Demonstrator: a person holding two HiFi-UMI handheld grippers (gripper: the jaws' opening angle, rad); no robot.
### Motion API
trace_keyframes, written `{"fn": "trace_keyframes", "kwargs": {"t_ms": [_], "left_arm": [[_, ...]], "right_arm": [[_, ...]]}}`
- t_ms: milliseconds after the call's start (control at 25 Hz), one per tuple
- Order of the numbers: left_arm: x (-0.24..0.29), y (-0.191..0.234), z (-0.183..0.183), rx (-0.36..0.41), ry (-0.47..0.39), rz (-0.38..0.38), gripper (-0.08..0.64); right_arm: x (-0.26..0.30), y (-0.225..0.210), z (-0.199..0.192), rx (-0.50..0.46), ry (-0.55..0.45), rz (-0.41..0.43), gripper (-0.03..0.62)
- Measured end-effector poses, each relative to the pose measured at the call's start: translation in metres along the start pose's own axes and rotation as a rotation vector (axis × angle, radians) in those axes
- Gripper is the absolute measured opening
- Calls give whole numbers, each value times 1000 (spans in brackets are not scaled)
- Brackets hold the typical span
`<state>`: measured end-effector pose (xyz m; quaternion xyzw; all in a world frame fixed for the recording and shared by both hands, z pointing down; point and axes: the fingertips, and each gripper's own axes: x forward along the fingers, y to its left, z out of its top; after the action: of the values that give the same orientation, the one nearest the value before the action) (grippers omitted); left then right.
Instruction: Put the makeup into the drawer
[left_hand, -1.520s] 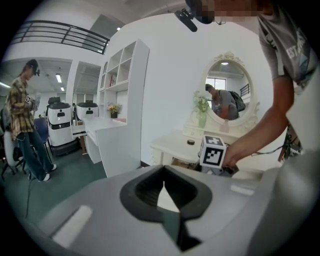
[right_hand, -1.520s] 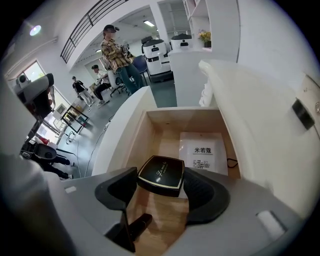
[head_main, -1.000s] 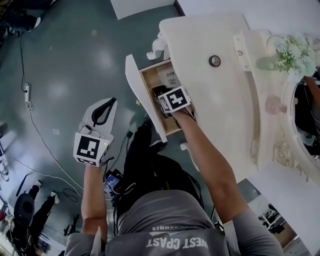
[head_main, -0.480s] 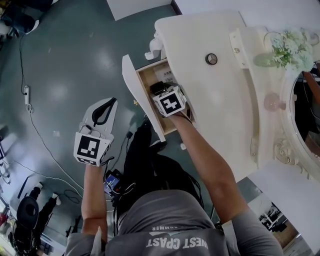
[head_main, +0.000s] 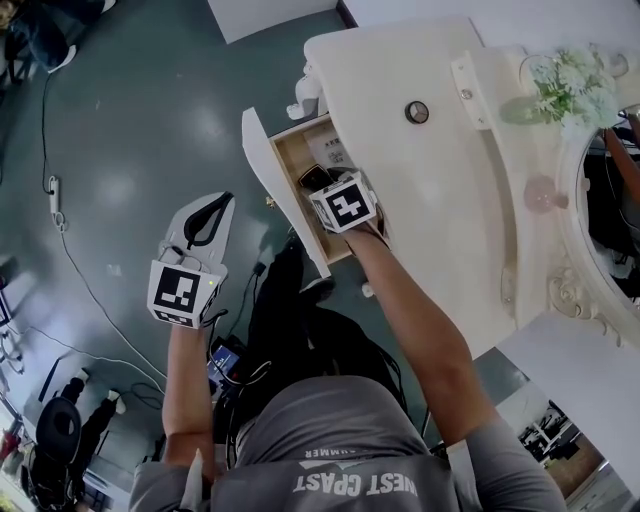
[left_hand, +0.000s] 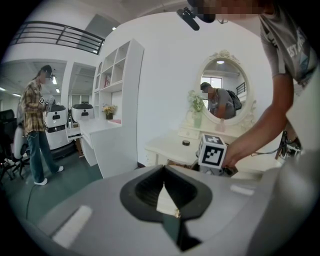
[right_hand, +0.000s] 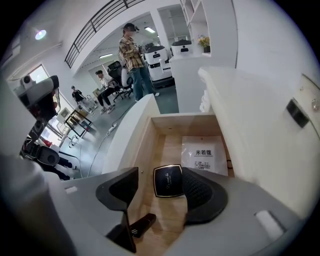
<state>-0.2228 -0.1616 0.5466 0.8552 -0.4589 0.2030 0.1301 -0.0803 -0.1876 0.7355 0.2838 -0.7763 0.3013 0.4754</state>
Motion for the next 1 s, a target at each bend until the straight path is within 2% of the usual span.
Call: {"fn": "trace_keyframes", "kwargs": {"t_ms": [200, 240, 320, 440, 640, 1000], "left_arm": [[-5, -6, 20, 22, -28, -13, 2], [-5, -7, 24, 29, -33, -18, 2], [-7, -11, 32, 48, -40, -29, 2], [-9, -19, 49, 81, -51, -44, 2], [-19, -34, 82, 127, -77, -62, 2], [-46, -81, 146, 195, -129, -102, 2]], "right_arm": [[-37, 6, 6, 34, -70, 15, 256], [-46, 8, 8, 45, -90, 22, 229], [-65, 11, 10, 63, -129, 39, 121], [-94, 15, 13, 68, -185, 52, 2], [-158, 23, 22, 47, -304, 44, 0], [-305, 22, 19, 39, -591, -59, 0]]}}
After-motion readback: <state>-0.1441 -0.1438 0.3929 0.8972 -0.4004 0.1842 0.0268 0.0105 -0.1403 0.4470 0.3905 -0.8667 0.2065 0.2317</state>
